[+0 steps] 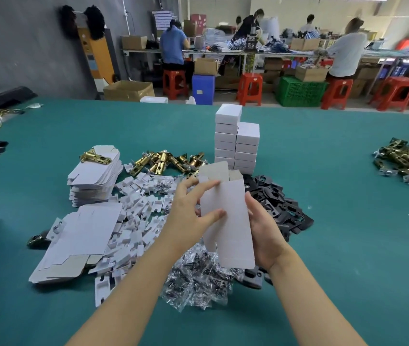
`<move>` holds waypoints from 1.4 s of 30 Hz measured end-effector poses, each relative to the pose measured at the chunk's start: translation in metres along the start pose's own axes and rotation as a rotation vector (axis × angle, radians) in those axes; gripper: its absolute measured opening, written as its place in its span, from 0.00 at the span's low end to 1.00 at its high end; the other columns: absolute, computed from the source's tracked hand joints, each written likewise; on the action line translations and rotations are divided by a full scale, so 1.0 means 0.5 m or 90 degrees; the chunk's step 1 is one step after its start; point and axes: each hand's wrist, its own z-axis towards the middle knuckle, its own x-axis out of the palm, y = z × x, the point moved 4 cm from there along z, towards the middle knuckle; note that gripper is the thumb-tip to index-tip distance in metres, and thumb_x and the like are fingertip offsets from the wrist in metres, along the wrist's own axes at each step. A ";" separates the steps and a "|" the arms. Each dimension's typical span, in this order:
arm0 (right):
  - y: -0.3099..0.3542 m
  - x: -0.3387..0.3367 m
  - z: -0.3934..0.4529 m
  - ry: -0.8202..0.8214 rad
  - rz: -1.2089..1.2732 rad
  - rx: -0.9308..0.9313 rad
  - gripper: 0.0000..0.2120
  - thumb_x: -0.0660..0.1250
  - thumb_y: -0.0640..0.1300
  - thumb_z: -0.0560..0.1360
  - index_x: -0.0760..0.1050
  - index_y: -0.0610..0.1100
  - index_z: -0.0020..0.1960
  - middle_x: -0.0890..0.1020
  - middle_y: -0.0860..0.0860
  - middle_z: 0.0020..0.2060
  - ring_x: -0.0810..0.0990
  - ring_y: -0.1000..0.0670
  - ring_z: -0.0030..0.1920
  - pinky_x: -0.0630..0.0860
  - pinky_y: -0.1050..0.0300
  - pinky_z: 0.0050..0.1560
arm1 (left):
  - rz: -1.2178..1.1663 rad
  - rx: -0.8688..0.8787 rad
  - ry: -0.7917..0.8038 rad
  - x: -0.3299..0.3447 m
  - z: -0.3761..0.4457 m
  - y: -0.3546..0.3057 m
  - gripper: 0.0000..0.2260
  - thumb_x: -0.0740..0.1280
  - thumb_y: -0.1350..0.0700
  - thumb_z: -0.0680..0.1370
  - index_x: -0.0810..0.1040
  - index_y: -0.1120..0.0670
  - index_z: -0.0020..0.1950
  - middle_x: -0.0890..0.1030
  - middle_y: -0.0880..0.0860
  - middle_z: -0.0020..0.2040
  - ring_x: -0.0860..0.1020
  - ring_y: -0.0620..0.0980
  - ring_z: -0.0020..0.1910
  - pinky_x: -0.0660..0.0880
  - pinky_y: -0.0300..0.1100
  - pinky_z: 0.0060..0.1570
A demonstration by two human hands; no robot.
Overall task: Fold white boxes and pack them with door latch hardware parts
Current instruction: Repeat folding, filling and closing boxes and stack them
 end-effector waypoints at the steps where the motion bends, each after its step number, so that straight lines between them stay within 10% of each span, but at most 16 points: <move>1: -0.003 -0.002 -0.001 0.004 0.004 0.002 0.30 0.59 0.71 0.76 0.83 0.52 0.65 0.85 0.44 0.60 0.86 0.43 0.55 0.83 0.47 0.49 | -0.003 -0.001 0.001 0.000 -0.001 -0.001 0.27 0.78 0.50 0.74 0.70 0.25 0.62 0.66 0.43 0.68 0.74 0.47 0.57 0.73 0.30 0.53; 5: -0.008 -0.005 -0.004 0.024 -0.025 0.008 0.28 0.64 0.71 0.73 0.84 0.54 0.61 0.87 0.46 0.57 0.87 0.43 0.53 0.83 0.49 0.49 | -0.066 -0.061 0.021 0.003 0.000 0.007 0.23 0.79 0.51 0.73 0.74 0.28 0.57 0.69 0.42 0.62 0.78 0.49 0.49 0.80 0.34 0.40; 9: -0.014 -0.003 0.000 0.002 -0.092 0.023 0.28 0.68 0.70 0.71 0.84 0.54 0.62 0.85 0.42 0.58 0.86 0.42 0.52 0.83 0.48 0.49 | -0.076 -0.125 0.040 0.006 0.006 0.015 0.21 0.79 0.51 0.72 0.71 0.34 0.52 0.70 0.46 0.60 0.81 0.51 0.50 0.84 0.50 0.49; 17: -0.020 0.007 -0.008 0.078 -0.122 -0.007 0.32 0.70 0.67 0.75 0.74 0.52 0.74 0.79 0.40 0.69 0.79 0.37 0.67 0.77 0.40 0.67 | -0.128 -0.178 0.091 -0.001 0.003 0.013 0.20 0.79 0.37 0.63 0.73 0.40 0.47 0.75 0.56 0.59 0.83 0.53 0.49 0.80 0.38 0.32; 27: -0.016 0.004 -0.006 0.086 -0.155 0.026 0.32 0.74 0.69 0.69 0.78 0.54 0.68 0.83 0.41 0.61 0.85 0.46 0.54 0.81 0.51 0.49 | 0.074 -0.181 0.185 -0.023 0.018 0.008 0.33 0.71 0.24 0.61 0.79 0.52 0.47 0.82 0.50 0.52 0.83 0.50 0.47 0.82 0.49 0.45; 31: -0.020 -0.019 0.006 0.046 -0.094 0.007 0.35 0.78 0.65 0.68 0.78 0.47 0.69 0.82 0.37 0.62 0.85 0.40 0.56 0.83 0.45 0.51 | -0.009 -0.167 0.076 -0.020 0.016 0.005 0.22 0.78 0.40 0.70 0.73 0.41 0.58 0.78 0.39 0.53 0.81 0.42 0.49 0.79 0.38 0.38; 35: -0.021 -0.039 0.018 -0.042 -0.021 -0.061 0.23 0.76 0.58 0.73 0.82 0.48 0.64 0.84 0.40 0.61 0.86 0.40 0.56 0.84 0.45 0.50 | -0.231 -0.205 0.021 -0.005 0.006 0.022 0.32 0.76 0.52 0.76 0.64 0.35 0.73 0.82 0.36 0.53 0.82 0.36 0.51 0.78 0.34 0.42; 42: -0.019 -0.053 0.026 -0.122 -0.087 -0.117 0.21 0.74 0.51 0.74 0.78 0.43 0.64 0.86 0.43 0.57 0.86 0.41 0.57 0.84 0.47 0.50 | -0.233 -0.157 0.074 0.006 0.002 0.027 0.12 0.68 0.61 0.82 0.81 0.44 0.57 0.88 0.45 0.49 0.85 0.43 0.49 0.80 0.34 0.44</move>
